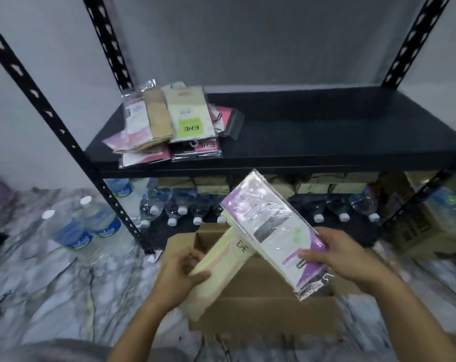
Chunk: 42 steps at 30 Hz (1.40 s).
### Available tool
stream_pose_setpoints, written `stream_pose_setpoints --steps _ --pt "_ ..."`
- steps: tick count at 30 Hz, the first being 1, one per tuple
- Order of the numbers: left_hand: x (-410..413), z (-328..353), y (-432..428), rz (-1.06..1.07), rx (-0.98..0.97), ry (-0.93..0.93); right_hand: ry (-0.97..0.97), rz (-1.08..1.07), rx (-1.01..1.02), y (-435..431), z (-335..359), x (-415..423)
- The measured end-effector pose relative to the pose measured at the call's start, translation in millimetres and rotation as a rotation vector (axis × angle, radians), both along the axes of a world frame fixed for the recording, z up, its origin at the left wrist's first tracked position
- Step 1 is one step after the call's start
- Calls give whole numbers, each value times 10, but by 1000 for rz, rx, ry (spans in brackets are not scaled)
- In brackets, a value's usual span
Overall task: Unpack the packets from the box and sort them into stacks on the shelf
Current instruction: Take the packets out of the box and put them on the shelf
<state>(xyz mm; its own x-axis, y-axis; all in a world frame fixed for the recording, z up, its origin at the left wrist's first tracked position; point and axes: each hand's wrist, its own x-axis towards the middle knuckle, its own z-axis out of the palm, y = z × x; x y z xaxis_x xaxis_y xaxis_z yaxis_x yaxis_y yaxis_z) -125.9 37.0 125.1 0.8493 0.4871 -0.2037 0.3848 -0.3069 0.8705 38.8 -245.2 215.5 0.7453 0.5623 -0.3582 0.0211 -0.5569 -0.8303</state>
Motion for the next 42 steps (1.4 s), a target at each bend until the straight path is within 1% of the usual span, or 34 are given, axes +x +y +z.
stream_pose_setpoints --steps 3,7,10,14,18,23,26,30,34,38,40,41,42 --pt "-367 194 31 126 -49 3 58 -27 109 108 127 -290" --pt "-739 491 13 302 -86 -118 53 -53 211 256 301 -574" --pt "-921 703 27 406 -147 -229 10 -75 261 366 475 -693" --pt "-1015 1095 53 524 -232 -408 -104 -152 358 522 780 -756" --pt "-957 1489 151 585 -280 -533 -167 -178 456 695 1014 -721" --pt "-709 1913 382 547 -298 -610 -236 -150 496 1003 1242 -536" --pt "-447 2142 568 542 -272 -608 -186 -138 497 1289 1344 -358" --pt "72 2358 935 501 -264 -528 -131 -129 485 1794 1448 -8" --pt "626 2464 1345 494 -206 -445 -85 -140 496 2322 1524 358" --pt "1052 2417 1712 553 -272 -406 -59 -186 453 2766 1497 704" --pt "1209 2343 1831 545 -263 -393 -106 -202 417 2950 1463 820" --pt "1278 2290 1870 530 -200 -359 -176 -215 376 3028 1440 865" --pt "1337 2243 1906 493 -49 -258 -268 -214 317 3084 1424 887"
